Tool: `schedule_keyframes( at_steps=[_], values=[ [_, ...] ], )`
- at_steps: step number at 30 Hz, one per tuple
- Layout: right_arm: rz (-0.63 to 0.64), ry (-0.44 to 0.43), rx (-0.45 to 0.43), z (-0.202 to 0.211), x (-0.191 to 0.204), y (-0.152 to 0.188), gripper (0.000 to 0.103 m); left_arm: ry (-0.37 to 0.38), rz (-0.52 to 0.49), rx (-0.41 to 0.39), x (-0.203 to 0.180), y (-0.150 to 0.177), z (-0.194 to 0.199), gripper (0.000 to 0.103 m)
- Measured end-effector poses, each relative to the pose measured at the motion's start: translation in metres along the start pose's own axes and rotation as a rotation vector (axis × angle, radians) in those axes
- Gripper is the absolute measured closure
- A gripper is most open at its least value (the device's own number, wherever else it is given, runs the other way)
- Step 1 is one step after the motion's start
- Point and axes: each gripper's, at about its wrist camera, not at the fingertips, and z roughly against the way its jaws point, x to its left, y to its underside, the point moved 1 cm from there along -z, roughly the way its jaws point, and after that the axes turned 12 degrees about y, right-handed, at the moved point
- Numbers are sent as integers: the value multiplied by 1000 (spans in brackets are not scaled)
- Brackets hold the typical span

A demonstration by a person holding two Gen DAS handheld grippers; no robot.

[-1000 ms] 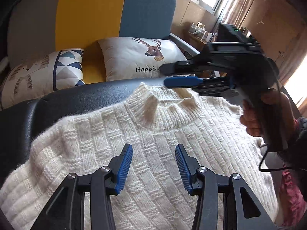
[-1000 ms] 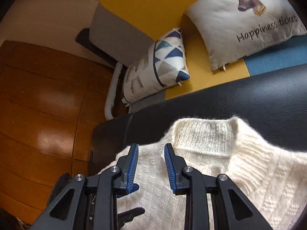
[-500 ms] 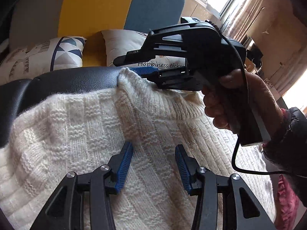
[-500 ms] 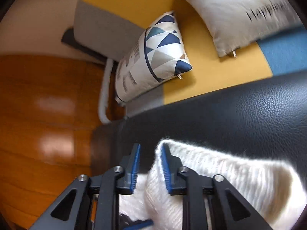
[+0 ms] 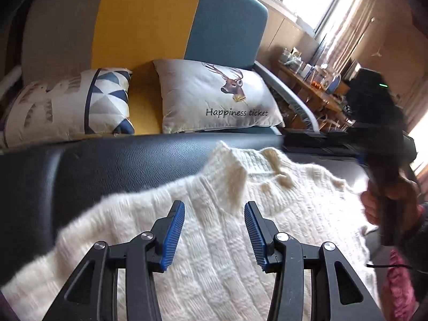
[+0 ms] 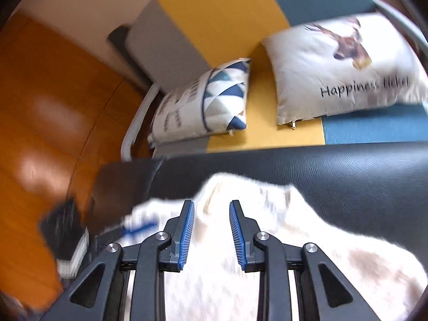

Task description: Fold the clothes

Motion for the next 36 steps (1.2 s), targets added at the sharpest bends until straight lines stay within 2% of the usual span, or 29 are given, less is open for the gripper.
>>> schedule_keyframes(
  at_steps=[3, 5, 6, 7, 8, 13, 16, 17, 20, 23, 26, 30, 35, 36],
  values=[
    [95, 90, 39, -4, 5, 19, 75, -151, -28, 59, 3, -7, -22, 55],
    [117, 181, 73, -18, 0, 29, 75, -232, -35, 78, 12, -4, -32, 55],
    [130, 277, 90, -27, -4, 33, 78, -256, -38, 72, 16, 0, -32, 54],
    [149, 332, 69, -32, -8, 37, 92, -273, -38, 56, 18, 6, -30, 54],
    [140, 324, 41, -31, -12, 40, 92, -273, -29, 42, 21, 10, -28, 54],
    [79, 289, 6, -28, -20, 42, 92, -213, 64, 8, 33, 10, -17, 54],
    [41, 271, -3, -20, -21, 42, 87, -141, 147, 8, 32, 8, -3, 55],
    [21, 259, -18, -14, -19, 43, 78, -119, 165, -2, 27, 10, 6, 55],
    [-16, 188, -72, 16, -12, 65, 75, -106, 119, -38, 6, 27, 39, 54],
    [1, 170, -83, 44, 2, 100, 75, -97, 116, -70, -7, 55, 79, 53],
    [27, 159, -71, 63, 17, 140, 75, -107, 185, -117, -5, 91, 122, 53],
    [64, 171, -48, 74, 34, 192, 75, -73, 297, -151, -7, 150, 168, 53],
    [109, 199, -28, 78, 53, 240, 75, 3, 282, -132, -38, 193, 175, 53],
    [115, 229, -24, 78, 55, 246, 75, 19, 276, -126, -45, 200, 174, 53]
  ],
)
